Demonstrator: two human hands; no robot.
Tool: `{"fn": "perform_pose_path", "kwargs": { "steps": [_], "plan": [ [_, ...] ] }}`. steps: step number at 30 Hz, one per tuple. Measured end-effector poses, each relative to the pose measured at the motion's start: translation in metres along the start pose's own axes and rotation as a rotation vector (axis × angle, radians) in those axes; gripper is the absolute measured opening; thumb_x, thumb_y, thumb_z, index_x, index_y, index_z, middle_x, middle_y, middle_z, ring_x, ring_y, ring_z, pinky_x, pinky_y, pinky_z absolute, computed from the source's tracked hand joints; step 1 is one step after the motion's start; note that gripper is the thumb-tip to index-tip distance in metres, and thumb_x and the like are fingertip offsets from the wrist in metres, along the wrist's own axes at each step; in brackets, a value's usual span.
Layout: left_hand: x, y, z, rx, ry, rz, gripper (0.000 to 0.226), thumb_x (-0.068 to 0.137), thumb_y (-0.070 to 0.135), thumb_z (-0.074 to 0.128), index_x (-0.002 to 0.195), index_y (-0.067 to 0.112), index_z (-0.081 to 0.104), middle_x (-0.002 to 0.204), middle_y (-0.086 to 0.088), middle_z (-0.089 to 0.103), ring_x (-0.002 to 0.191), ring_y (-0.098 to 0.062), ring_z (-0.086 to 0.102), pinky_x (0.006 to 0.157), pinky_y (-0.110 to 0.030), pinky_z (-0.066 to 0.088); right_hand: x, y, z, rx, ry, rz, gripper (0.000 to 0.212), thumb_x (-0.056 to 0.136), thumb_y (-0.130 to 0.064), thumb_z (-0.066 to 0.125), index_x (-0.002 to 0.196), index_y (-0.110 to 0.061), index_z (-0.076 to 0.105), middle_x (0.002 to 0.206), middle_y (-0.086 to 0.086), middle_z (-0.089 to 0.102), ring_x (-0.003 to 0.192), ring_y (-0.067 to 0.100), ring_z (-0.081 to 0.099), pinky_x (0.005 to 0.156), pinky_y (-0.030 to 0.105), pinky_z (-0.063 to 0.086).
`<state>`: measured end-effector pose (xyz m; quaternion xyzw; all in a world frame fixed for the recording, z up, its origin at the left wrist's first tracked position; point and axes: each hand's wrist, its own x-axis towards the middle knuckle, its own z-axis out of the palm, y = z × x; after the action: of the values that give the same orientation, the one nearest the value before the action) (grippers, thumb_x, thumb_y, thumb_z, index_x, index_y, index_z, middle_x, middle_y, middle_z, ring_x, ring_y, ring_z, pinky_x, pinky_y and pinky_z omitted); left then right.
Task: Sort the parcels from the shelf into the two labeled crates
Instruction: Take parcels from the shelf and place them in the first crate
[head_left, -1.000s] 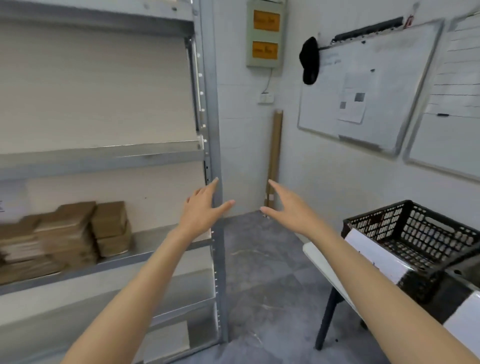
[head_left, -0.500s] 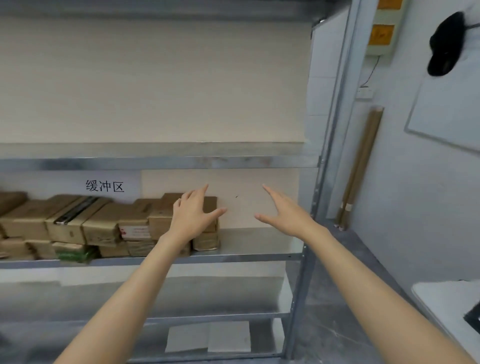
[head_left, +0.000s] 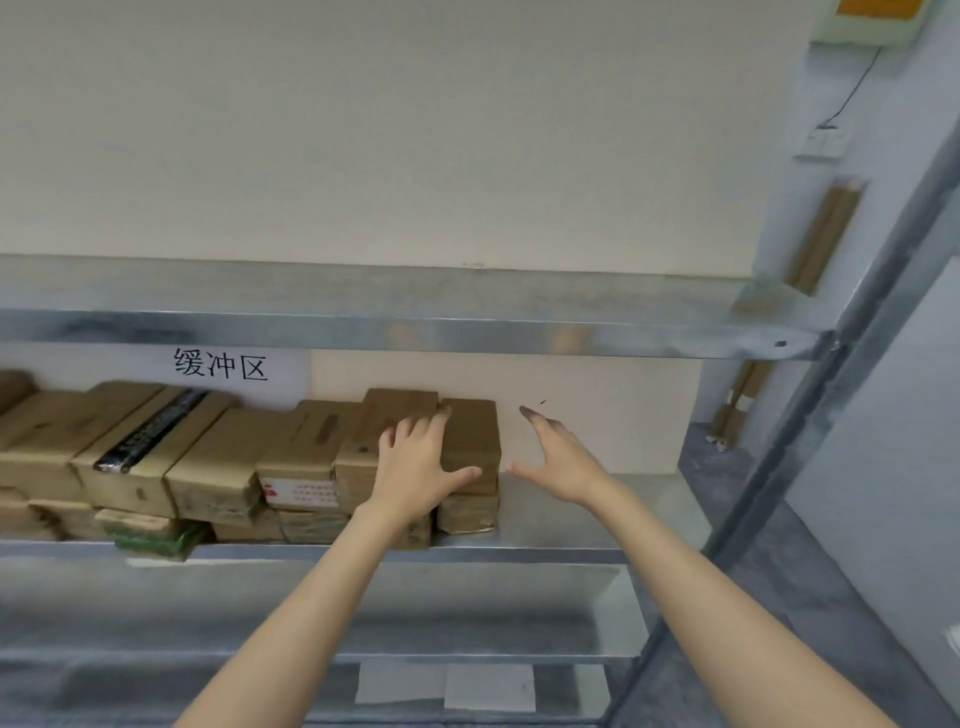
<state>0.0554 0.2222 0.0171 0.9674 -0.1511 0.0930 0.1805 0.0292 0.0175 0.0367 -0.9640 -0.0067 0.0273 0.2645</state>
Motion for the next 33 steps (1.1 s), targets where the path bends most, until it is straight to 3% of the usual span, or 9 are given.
{"fn": "perform_pose_path", "kwargs": {
  "steps": [6,15,19,25,33],
  "plan": [
    [0.029,-0.019,0.026,0.184,-0.043,0.013,0.087,0.077,0.067,0.060,0.148,0.025,0.031,0.155,0.000,0.027,0.140,-0.028,0.021,0.108,-0.046,0.025,0.037,0.012,0.031,0.023,-0.099,0.057,0.095,0.086,-0.047,0.069,0.157,-0.026,0.010,0.160,0.007,0.027,0.144,0.029,0.030,0.114,0.044,0.033],
    [0.044,-0.031,0.054,0.335,-0.058,0.019,0.079,0.075,0.067,0.060,0.136,0.019,0.045,0.152,-0.003,0.026,0.135,-0.029,0.024,0.104,-0.041,0.028,0.074,0.018,0.061,0.105,-0.194,0.060,0.107,0.084,-0.037,0.075,0.157,-0.032,-0.003,0.155,0.007,0.033,0.141,0.027,0.034,0.111,0.036,0.035],
    [0.050,-0.034,0.058,0.291,-0.057,0.008,0.074,0.077,0.064,0.060,0.136,0.020,0.045,0.152,-0.004,0.026,0.136,-0.029,0.023,0.104,-0.041,0.027,0.086,0.017,0.069,0.183,-0.211,0.063,0.113,0.081,-0.034,0.078,0.157,-0.029,-0.006,0.154,0.005,0.035,0.139,0.026,0.036,0.109,0.033,0.035],
    [0.055,-0.033,0.057,0.172,-0.068,-0.059,0.064,0.080,0.060,0.061,0.131,0.023,0.052,0.153,0.000,0.026,0.137,-0.029,0.020,0.106,-0.042,0.024,0.092,0.018,0.079,0.250,-0.166,0.080,0.104,0.083,-0.028,0.077,0.158,-0.028,0.005,0.151,0.006,0.042,0.135,0.026,0.044,0.105,0.030,0.039],
    [0.042,-0.022,0.041,-0.137,-0.030,-0.129,0.068,0.078,0.052,0.070,0.136,0.025,0.047,0.143,0.003,0.043,0.134,-0.028,0.028,0.107,-0.042,0.021,0.069,0.018,0.068,0.309,-0.013,0.016,0.099,0.083,-0.027,0.077,0.157,-0.025,0.011,0.143,0.007,0.051,0.126,0.026,0.052,0.103,0.034,0.044]
  ]
}}
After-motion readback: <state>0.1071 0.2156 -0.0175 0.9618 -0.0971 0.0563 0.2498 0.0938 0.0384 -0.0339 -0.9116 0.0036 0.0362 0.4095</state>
